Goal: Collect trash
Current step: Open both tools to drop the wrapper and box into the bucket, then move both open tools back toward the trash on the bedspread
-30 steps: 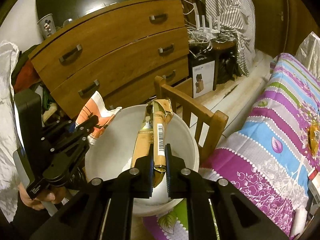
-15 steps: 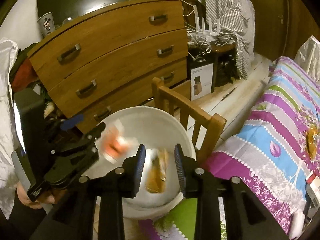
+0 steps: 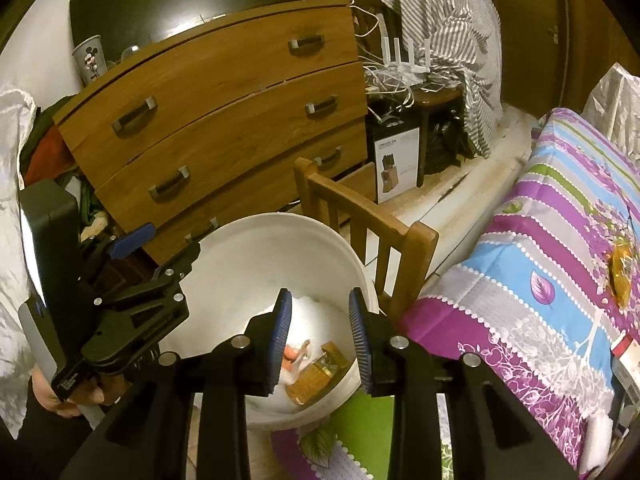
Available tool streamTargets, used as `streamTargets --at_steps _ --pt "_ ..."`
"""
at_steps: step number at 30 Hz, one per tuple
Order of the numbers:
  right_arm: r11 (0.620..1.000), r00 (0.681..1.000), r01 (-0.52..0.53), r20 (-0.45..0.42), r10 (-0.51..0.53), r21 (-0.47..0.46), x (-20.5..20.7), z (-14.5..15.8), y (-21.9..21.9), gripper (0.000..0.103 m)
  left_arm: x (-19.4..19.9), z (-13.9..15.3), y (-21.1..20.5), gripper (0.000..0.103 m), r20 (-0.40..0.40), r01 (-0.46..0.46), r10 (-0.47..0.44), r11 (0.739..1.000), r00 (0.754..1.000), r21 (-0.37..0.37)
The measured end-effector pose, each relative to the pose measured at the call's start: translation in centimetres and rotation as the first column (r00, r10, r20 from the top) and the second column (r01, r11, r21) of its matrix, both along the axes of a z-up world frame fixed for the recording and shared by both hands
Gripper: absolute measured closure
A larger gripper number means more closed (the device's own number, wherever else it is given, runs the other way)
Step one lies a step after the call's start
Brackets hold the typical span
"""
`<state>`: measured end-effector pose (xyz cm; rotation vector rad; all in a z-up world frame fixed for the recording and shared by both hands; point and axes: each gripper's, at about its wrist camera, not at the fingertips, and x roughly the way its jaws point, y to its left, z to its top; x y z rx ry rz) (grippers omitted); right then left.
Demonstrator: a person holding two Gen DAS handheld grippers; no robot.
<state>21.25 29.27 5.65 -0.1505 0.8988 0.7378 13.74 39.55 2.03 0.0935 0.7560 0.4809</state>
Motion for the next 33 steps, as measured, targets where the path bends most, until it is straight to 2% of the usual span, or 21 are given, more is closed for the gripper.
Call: streamTargets --at_steps 2,4,6,9,11,16,24,27,33 --pt "1.000 1.000 0.015 0.028 -0.015 0.010 -0.4 0.3 -0.5 0.071 -0.2 0.2 -0.2 0.044 0.005 -0.005 0.005 1.000 1.000 -0.003" --pt "0.999 0.995 0.040 0.091 -0.042 0.020 -1.2 0.7 -1.4 0.071 -0.5 0.4 -0.4 0.043 0.018 -0.015 0.016 1.000 1.000 -0.013" --pt "0.997 0.982 0.072 0.172 -0.075 0.024 -2.2 1.0 -2.5 0.070 -1.1 0.8 -1.0 0.038 0.046 -0.035 0.036 0.999 0.998 -0.022" --pt "0.988 0.930 0.146 0.332 -0.154 0.050 -4.4 1.1 -5.5 0.062 -1.8 1.3 -2.4 0.034 0.086 -0.040 0.041 0.999 0.995 -0.013" --pt "0.979 0.899 0.189 0.388 -0.204 0.078 -5.4 0.9 -7.6 0.053 -2.3 1.7 -4.2 0.032 0.113 -0.028 0.028 1.000 0.993 -0.008" --pt "0.957 0.820 0.273 0.498 -0.282 0.094 -8.0 -0.3 -13.5 0.052 -2.7 2.0 -8.3 0.025 0.151 0.032 -0.026 0.999 0.988 -0.037" --pt "0.923 0.743 0.375 0.569 -0.352 0.083 -12.4 -3.0 -23.3 0.038 -2.7 0.7 -16.0 0.019 0.151 0.149 -0.141 0.988 0.978 -0.043" --pt "0.910 0.732 0.409 0.573 -0.369 0.064 -13.7 -4.1 -26.6 0.036 -2.2 -0.4 -18.4 0.018 0.117 0.187 -0.180 0.981 0.977 -0.049" --pt "0.854 0.705 0.519 0.545 -0.453 0.038 -16.7 -6.9 -34.9 0.035 -1.4 -2.9 -22.5 0.018 0.044 0.252 -0.249 0.964 0.968 -0.090"
